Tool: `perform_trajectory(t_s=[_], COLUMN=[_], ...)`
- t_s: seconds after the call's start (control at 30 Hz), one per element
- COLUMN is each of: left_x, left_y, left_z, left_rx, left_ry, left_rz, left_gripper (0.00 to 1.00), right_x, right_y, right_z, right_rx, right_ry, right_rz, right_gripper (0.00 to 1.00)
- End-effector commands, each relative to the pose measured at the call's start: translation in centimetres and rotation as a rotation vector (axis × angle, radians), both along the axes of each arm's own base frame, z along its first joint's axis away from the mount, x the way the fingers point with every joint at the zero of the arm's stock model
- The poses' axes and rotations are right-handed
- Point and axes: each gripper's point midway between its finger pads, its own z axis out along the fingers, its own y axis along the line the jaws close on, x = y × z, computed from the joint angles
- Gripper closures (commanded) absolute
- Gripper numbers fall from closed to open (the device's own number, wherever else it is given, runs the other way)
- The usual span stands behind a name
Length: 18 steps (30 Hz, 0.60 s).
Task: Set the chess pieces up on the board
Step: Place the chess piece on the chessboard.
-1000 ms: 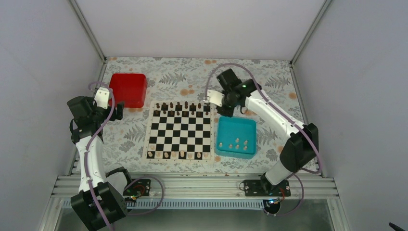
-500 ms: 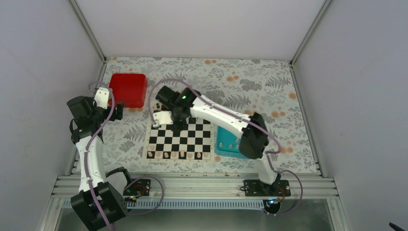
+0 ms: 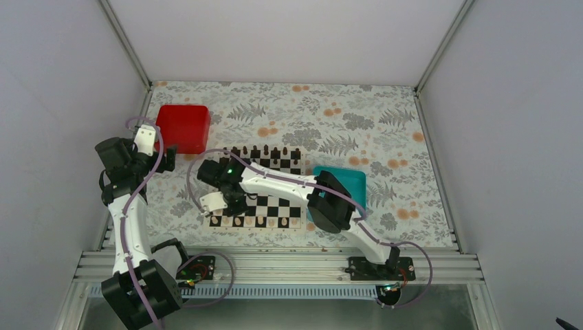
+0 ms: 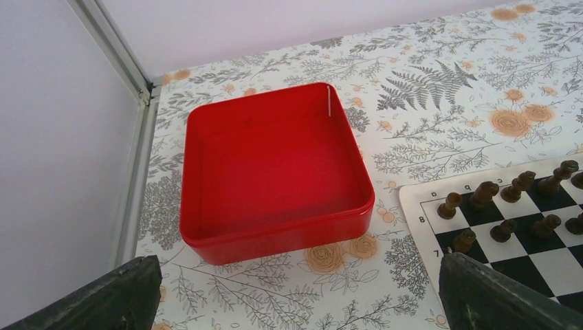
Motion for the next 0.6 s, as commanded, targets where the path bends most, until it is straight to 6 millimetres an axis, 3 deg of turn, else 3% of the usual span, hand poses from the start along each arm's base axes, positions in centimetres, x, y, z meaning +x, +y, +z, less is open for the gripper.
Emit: perform_trajectory(t_s=[0.0,0.57], left_x=[0.0,0.0], left_y=[0.0,-0.2], left_z=[0.3,0.4], left_rx=[0.013,0.012], left_ry=[-0.018,-0.022], left_rz=[-0.012,-0.020], left_gripper=[0.00,0.00], right_x=[-0.3,0.4], right_y=[2.0,2.9], right_z=[0.0,-1.9], right_rx=[0.048,0.043], right_ry=[-0.012,-0.042], right_rz=[0.024,0.011], right_gripper=[0.90,0.90])
